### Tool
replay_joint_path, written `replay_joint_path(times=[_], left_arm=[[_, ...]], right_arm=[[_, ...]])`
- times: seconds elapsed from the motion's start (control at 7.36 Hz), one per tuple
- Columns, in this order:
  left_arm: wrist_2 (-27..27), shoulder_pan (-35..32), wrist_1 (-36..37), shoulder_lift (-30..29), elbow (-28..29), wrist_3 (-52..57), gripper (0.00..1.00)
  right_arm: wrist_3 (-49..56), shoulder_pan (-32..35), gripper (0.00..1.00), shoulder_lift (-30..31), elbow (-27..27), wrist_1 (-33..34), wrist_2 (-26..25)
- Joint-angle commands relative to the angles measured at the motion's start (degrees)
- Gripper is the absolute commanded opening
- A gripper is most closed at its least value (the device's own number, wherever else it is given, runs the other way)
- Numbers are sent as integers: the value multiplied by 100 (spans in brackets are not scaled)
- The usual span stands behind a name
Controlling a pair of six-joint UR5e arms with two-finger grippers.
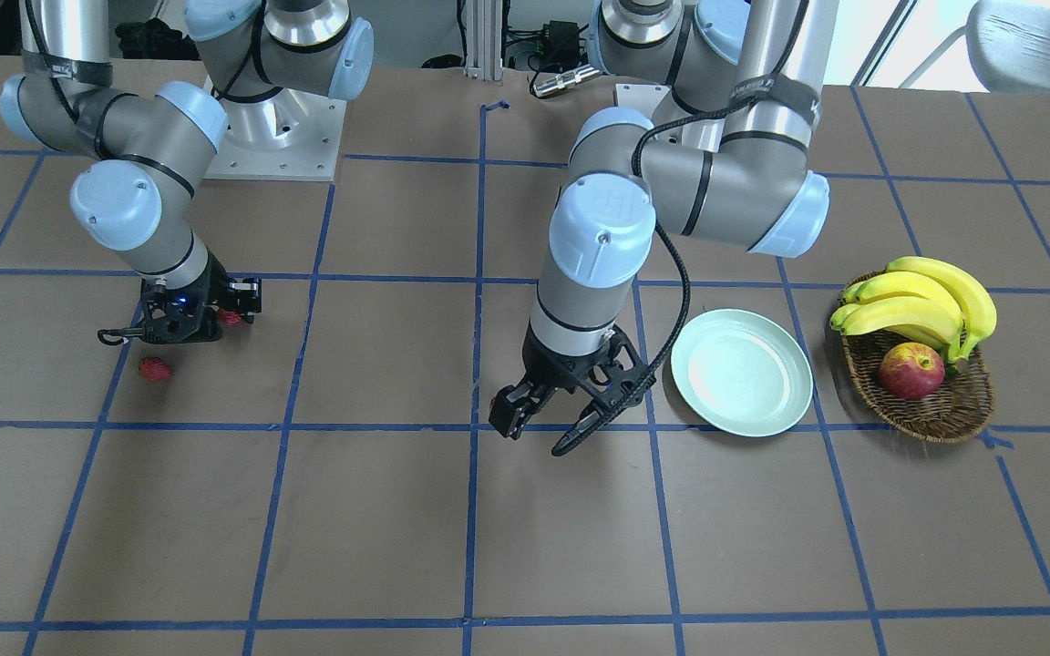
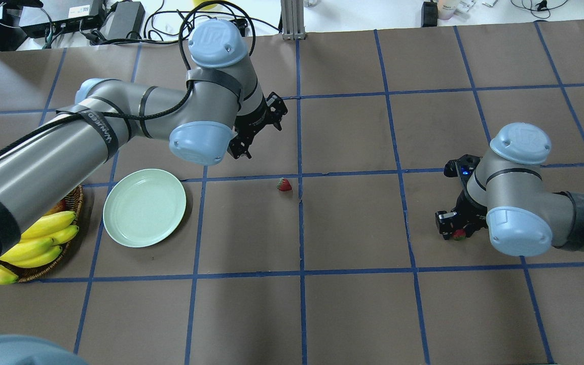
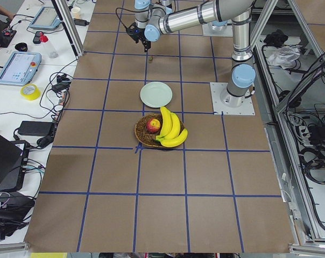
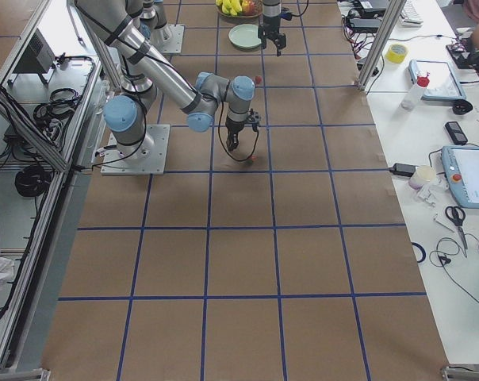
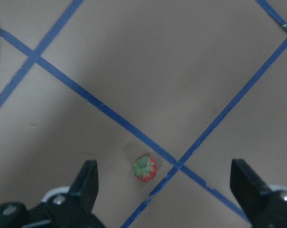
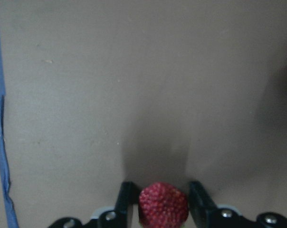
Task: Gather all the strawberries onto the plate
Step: 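Grasp a second strawberry with right gripper while left reaches center strawberry, then lift center strawberry with left gripper while right gripper carries its strawberry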
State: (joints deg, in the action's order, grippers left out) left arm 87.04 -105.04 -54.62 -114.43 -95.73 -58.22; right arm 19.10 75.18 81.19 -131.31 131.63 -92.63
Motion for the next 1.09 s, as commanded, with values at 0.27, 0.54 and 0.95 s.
replay_joint_path(times=[0.27, 0.54, 0.95], left_arm=[[-91, -332, 215, -519, -348, -444, 95], [-134, -333, 215, -554, -394, -409, 84], [-152, -333, 215, -554, -403, -313, 33]], right_arm=[[-965, 537, 16, 11, 316, -146, 105], [-1931, 1146, 16, -42, 368, -85, 305], [-2805, 1735, 16, -103, 596, -93, 562]])
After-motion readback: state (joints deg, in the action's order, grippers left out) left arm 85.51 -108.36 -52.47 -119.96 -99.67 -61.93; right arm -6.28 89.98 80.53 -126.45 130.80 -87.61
